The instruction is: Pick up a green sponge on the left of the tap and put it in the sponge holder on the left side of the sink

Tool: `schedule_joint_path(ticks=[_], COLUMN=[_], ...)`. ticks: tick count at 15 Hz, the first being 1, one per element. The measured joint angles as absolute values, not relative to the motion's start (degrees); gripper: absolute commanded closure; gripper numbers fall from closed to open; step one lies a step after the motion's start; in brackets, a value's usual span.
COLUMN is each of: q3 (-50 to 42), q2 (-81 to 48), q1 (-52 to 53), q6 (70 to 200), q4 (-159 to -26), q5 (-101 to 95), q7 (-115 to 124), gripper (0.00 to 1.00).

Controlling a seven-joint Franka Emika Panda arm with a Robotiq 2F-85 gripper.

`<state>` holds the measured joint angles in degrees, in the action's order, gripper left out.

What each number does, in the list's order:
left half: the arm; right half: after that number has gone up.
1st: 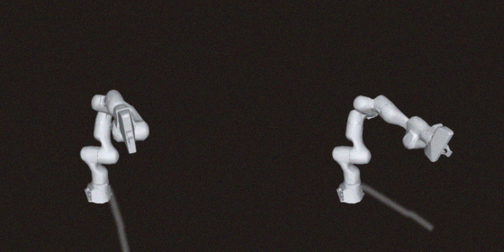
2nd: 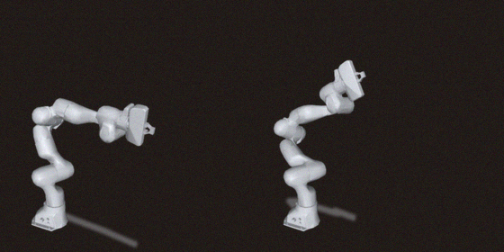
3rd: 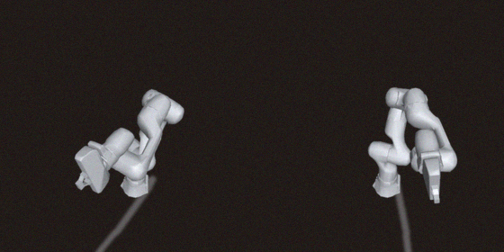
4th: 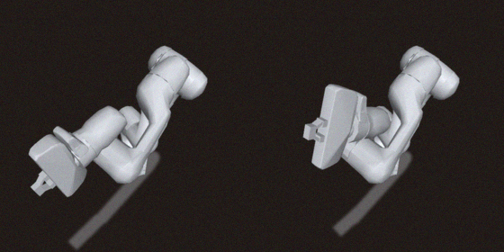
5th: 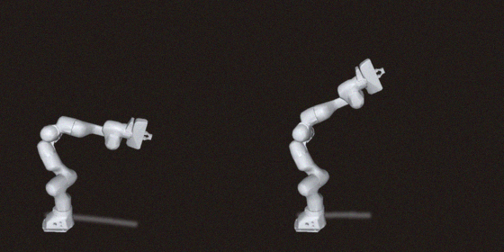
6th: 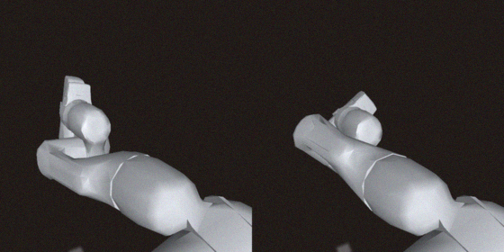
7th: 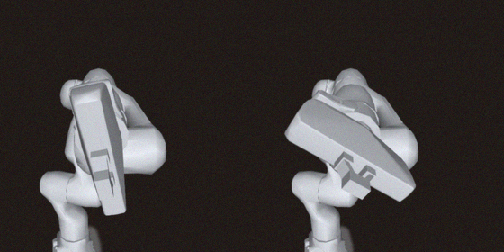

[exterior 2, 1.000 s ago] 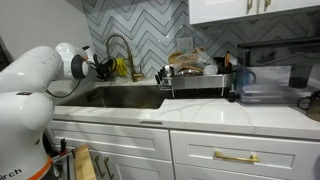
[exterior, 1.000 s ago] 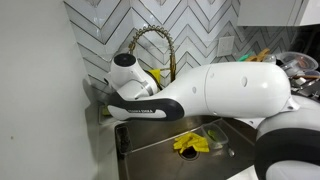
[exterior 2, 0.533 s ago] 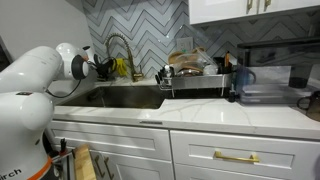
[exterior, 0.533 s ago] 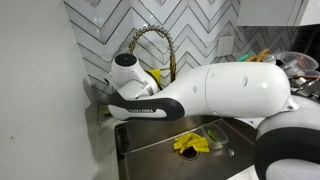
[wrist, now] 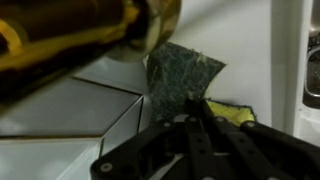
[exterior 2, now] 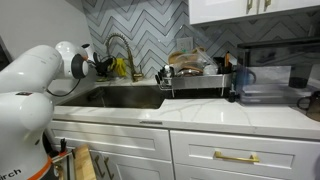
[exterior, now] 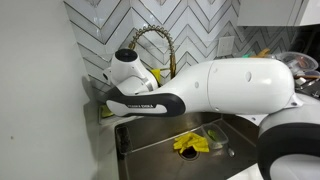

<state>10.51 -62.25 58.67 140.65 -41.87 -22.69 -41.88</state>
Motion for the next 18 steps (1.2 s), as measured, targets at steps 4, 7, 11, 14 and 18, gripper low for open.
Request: schedule_joint_path(ticks=[4,7,11,14,18], q3=[10.71,10.79,11.64,12.35,12.67], q2=[-60.19,-58.62,-56.02,-53.31,-48.58], q1=[58.90,59.12,59.25,59.28,59.23], q6=[140.65,140.64,140.64,140.65,141.43], q4=[-42.08,-42.55,-44.65,-48.13,-55.47], q5=[-22.70,-22.70,-22.67,-22.66,-22.68], q7=[-41.40,-39.69,-37.84,-35.72,-33.73], gripper=[0.98,0.98,0.98,0.98,0.98])
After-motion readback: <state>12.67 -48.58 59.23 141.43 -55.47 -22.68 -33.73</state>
